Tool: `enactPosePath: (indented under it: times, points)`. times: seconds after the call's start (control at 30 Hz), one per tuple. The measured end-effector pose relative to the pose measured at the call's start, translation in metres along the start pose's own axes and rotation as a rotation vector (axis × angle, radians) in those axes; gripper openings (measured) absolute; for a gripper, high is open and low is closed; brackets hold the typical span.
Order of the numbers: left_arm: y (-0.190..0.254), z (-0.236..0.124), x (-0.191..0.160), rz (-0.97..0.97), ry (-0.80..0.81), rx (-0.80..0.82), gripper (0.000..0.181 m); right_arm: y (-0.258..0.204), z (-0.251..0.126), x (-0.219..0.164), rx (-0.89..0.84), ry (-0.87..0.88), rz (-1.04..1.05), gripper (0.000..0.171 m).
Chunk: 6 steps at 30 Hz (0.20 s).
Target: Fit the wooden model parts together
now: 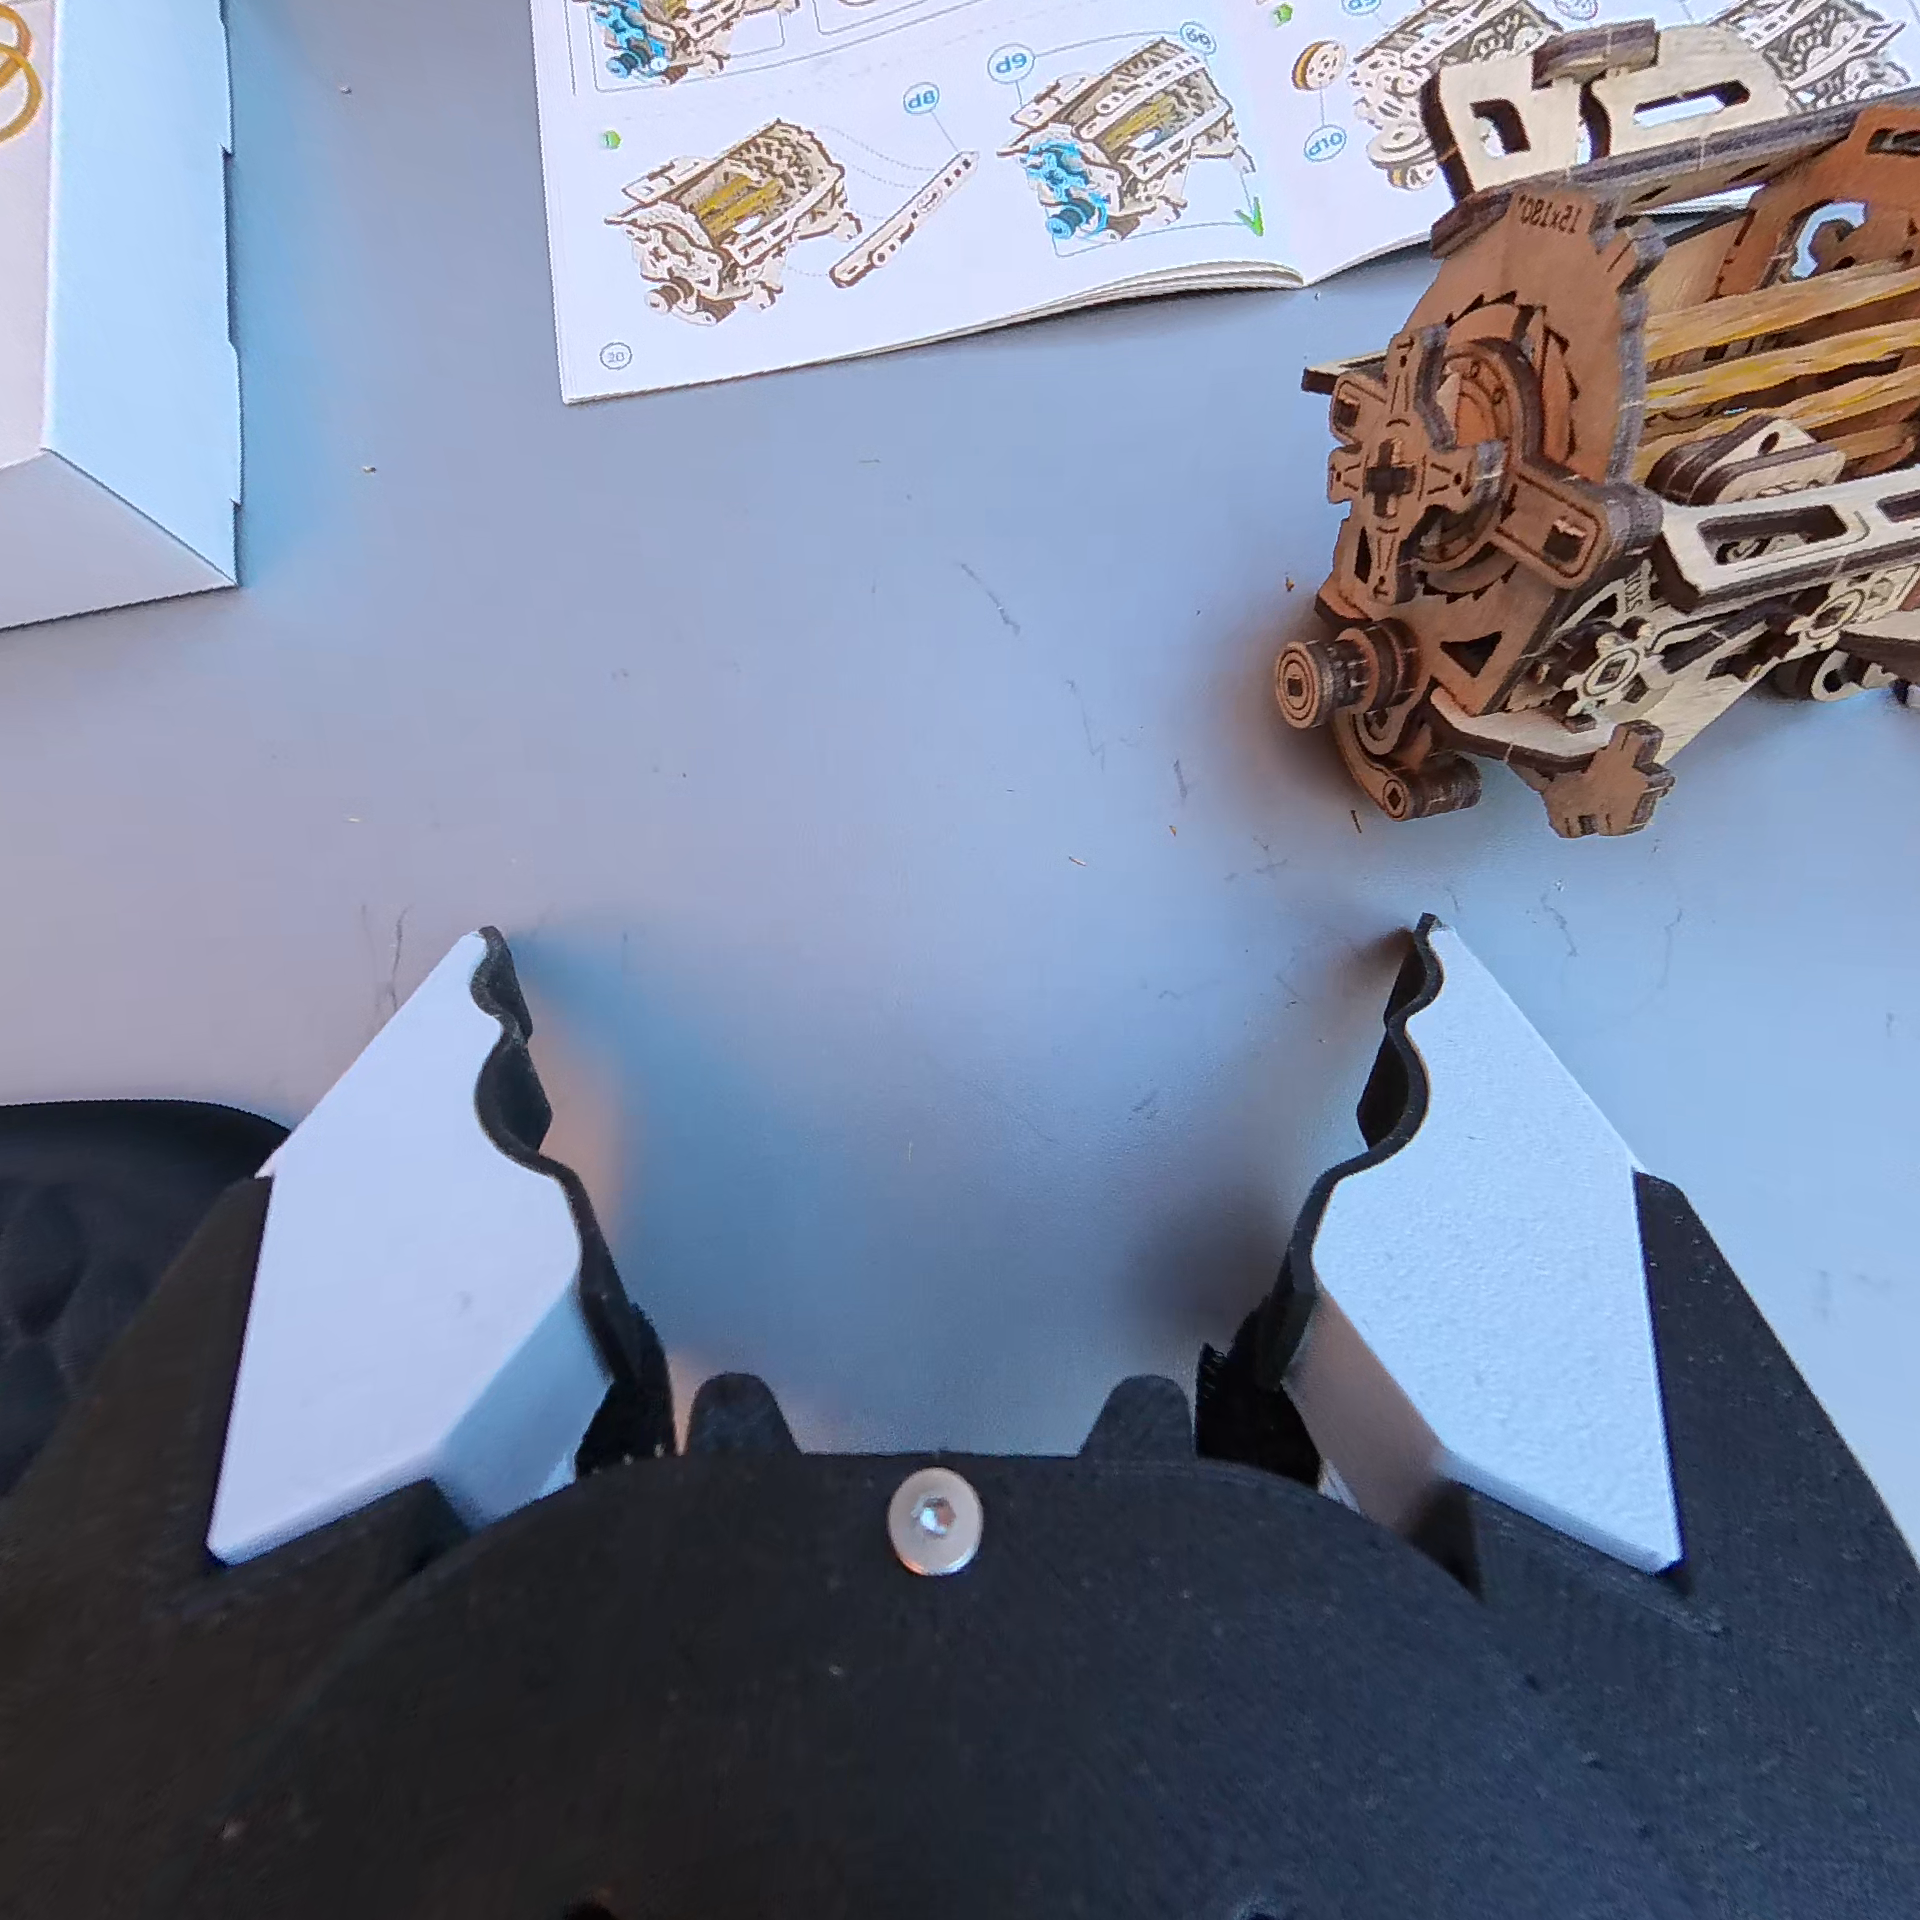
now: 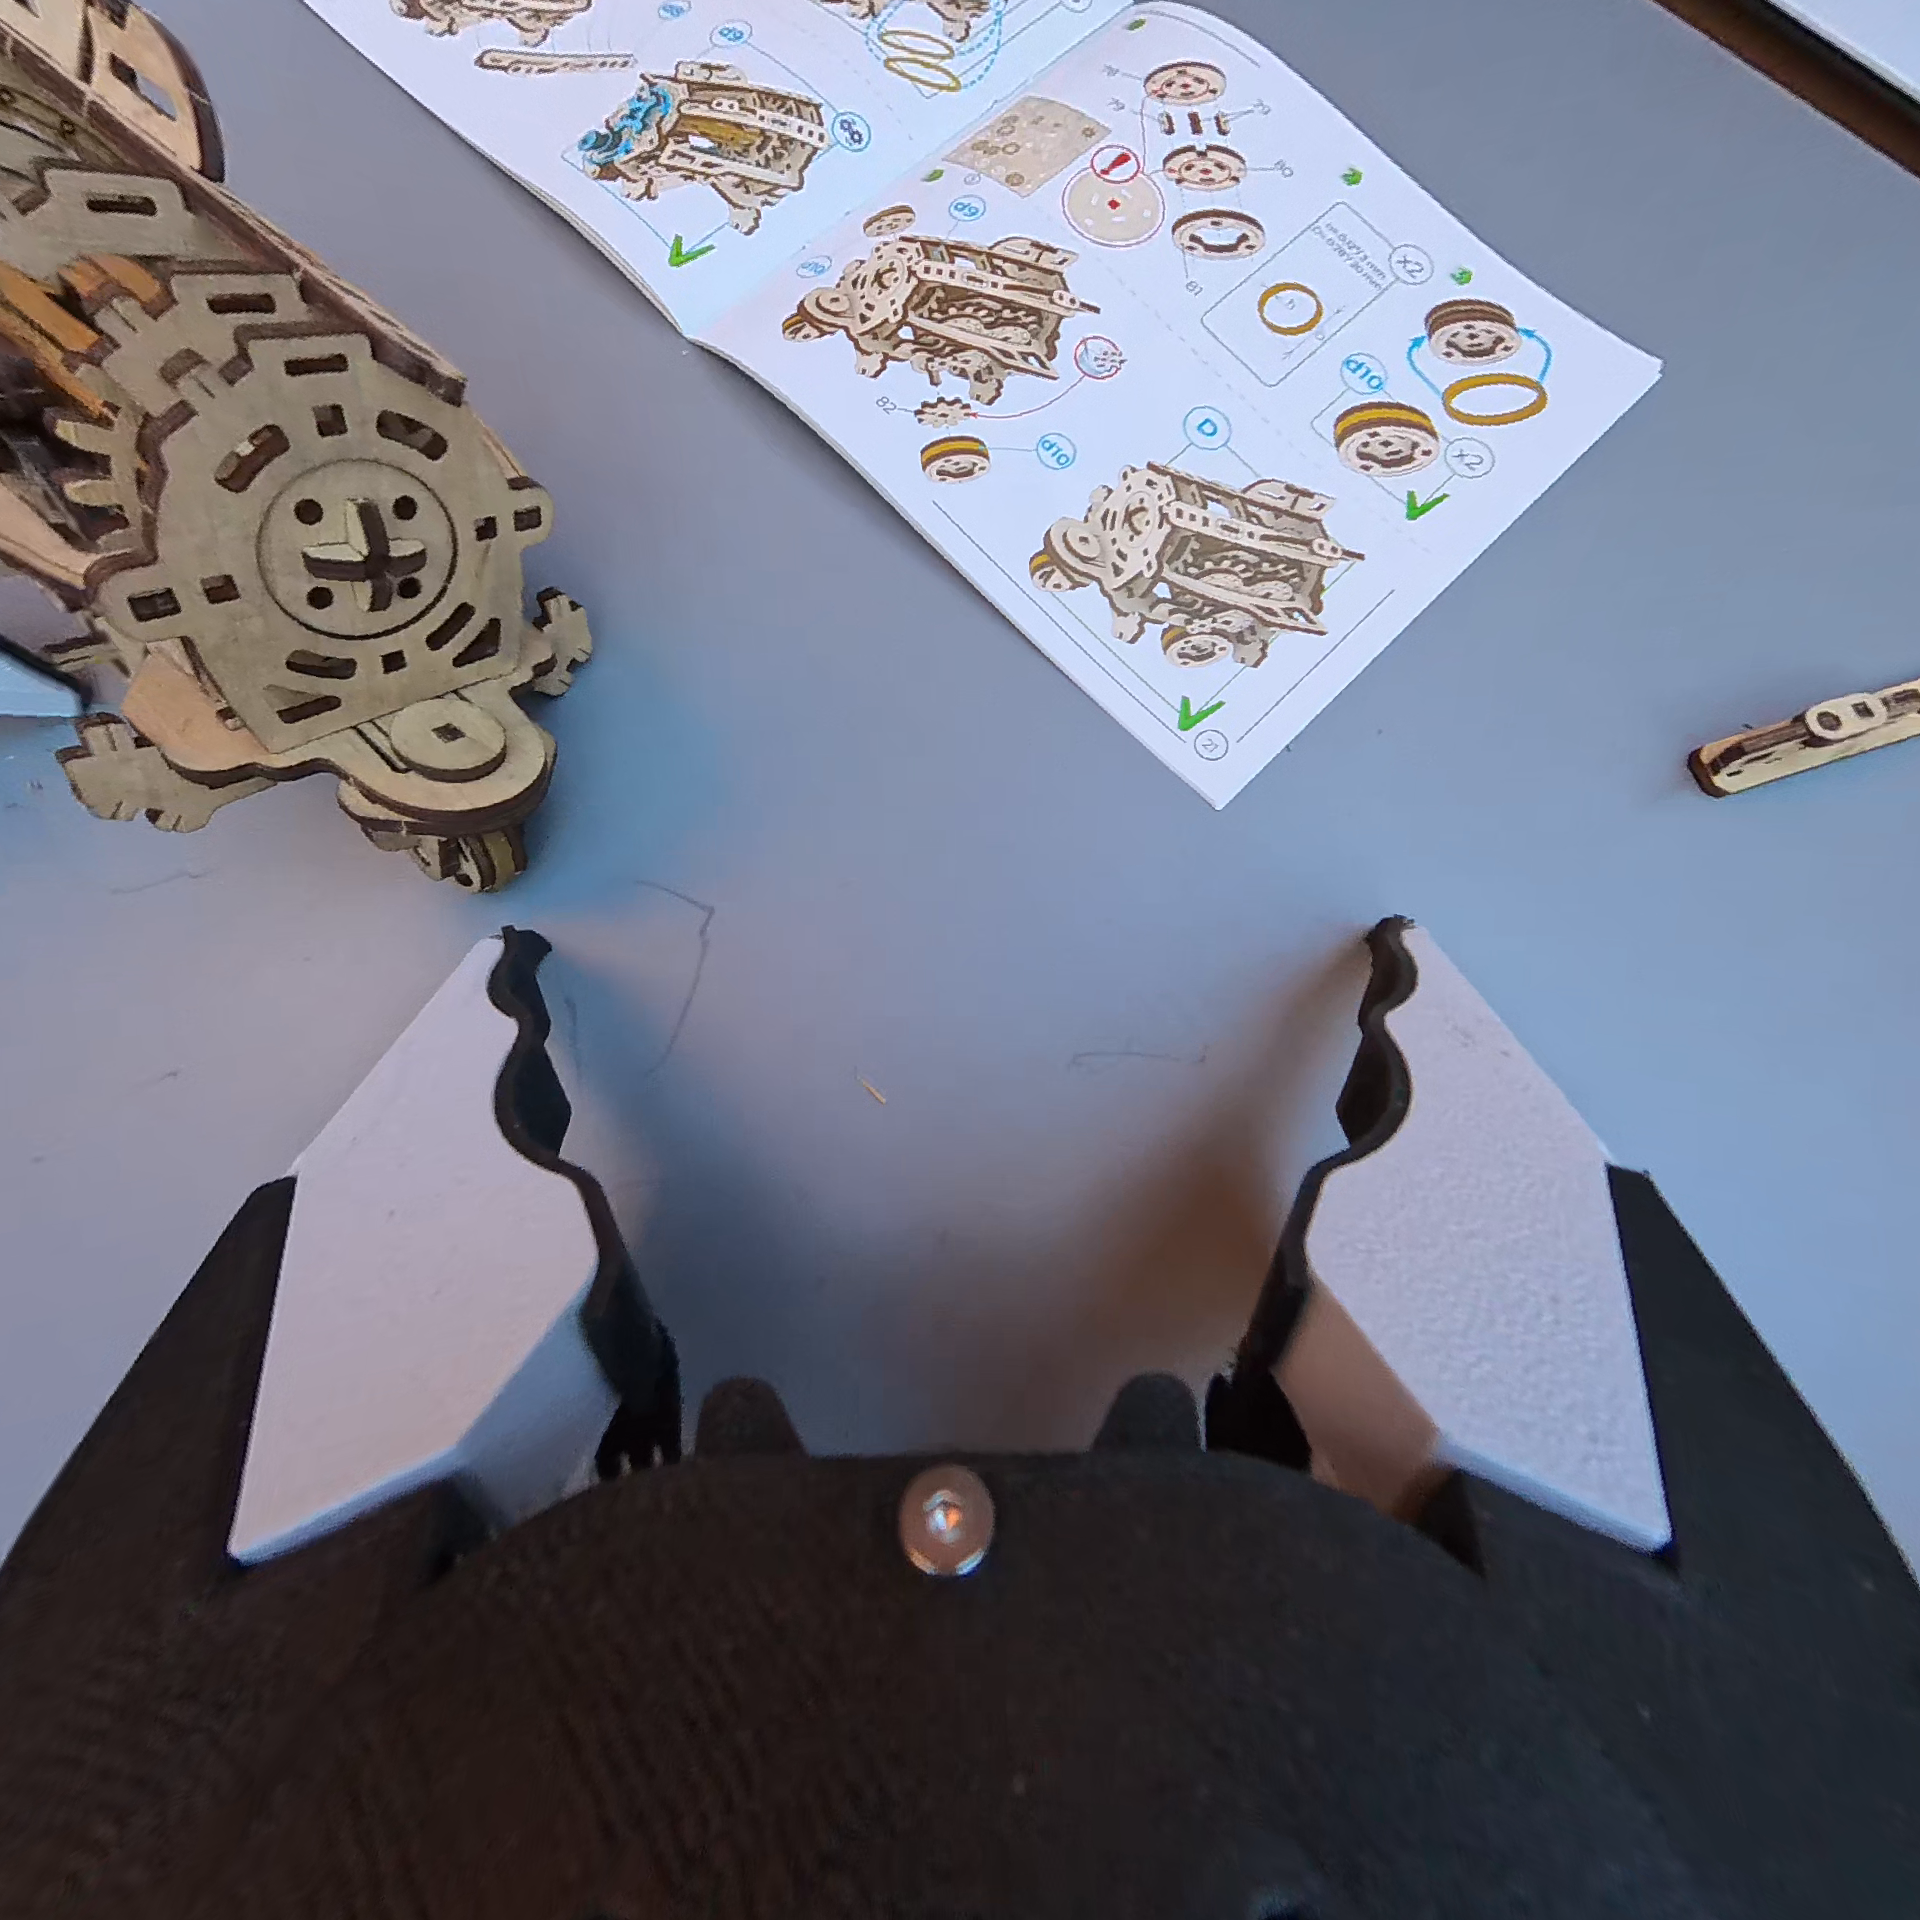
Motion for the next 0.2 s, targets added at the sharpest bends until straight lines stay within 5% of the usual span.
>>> enactPosePath:
  times: [0.03,0.2]
  points:
    - [0.0001,0.0000,0.0000,0.000,0.000,0.000,0.158,0.0021,0.0002,0.0003,-0.007,0.001,0.013,0.150]
    - [0.0000,0.0001,-0.0001,0.001,-0.001,-0.001,0.158,0.0035,0.0007,0.0001,-0.011,-0.001,0.017,0.150]
Point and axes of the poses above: each gripper's, where its closed fingertips meet, z out along the fingers, x out of its top, y = z × x across the jaws, the point moved 1 cm from there along -z, back along the fingers, and after that the axes turned 13 degrees about -x, right-handed, at the moved point
